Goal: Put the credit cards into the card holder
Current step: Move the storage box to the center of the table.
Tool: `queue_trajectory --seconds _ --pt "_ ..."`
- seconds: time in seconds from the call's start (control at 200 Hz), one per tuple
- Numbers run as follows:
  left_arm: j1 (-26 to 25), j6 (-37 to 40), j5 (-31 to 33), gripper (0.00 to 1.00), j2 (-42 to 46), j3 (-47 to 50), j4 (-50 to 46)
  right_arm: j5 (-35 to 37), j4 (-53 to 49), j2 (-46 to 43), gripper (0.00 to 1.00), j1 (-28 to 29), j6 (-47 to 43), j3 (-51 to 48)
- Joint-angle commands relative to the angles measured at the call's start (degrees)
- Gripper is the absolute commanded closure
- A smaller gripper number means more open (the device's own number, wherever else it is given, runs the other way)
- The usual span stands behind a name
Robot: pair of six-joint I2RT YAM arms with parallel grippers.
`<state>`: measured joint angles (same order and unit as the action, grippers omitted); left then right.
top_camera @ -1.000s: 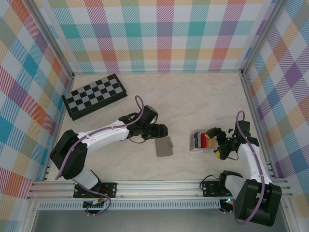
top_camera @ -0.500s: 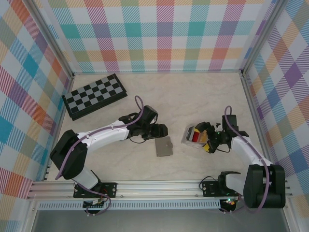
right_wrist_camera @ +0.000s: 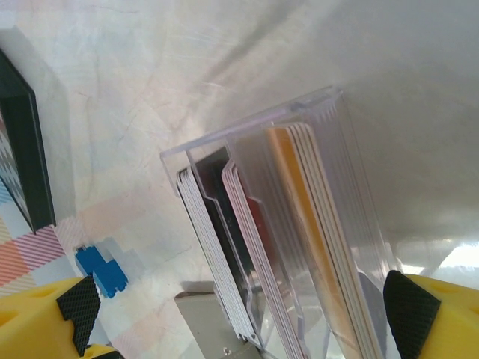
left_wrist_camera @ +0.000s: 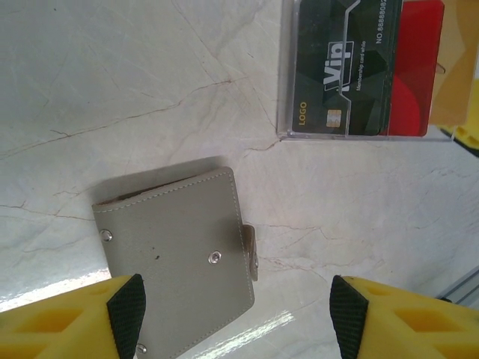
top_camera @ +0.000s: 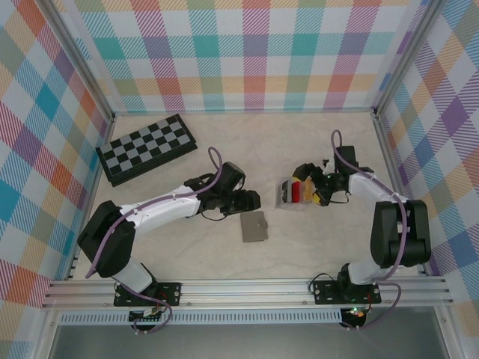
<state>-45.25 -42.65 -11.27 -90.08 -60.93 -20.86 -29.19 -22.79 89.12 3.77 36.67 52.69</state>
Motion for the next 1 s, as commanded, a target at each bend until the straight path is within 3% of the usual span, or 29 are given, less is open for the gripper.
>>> queue_trajectory --seconds 0.0,0.23,0.56,0.645,0.82,1.0 --pt "0.6 -0.9 1.2 0.32 0.1 -0.9 -1.0 -2.6 -3.8 4.1 0.02 0.7 -10.1 6.2" --pt "1.9 -1.3 0.6 0.32 -0.1 -0.4 -0.9 -6.5 -9.6 13.4 0.06 1.5 -18.7 16.5" --pt "3.7 -2.5 -1.1 0.32 -1.4 0.4 1.5 -13.4 -7.6 17.4 0.08 6.4 -16.5 19.4" --pt "4.3 -3.2 -1.7 0.33 -1.4 0.7 2.3 -6.7 -10.6 16.7 0.08 6.6 -17.0 20.9" --pt "6.4 -5.4 0.0 0.33 1.9 4.3 3.8 15.0 -17.7 8.7 0.12 7.9 -19.7 22.7" --pt "8.5 -7.6 1.2 0.30 5.7 9.4 7.1 22.4 -17.2 0.4 0.26 15.7 -22.5 20.2"
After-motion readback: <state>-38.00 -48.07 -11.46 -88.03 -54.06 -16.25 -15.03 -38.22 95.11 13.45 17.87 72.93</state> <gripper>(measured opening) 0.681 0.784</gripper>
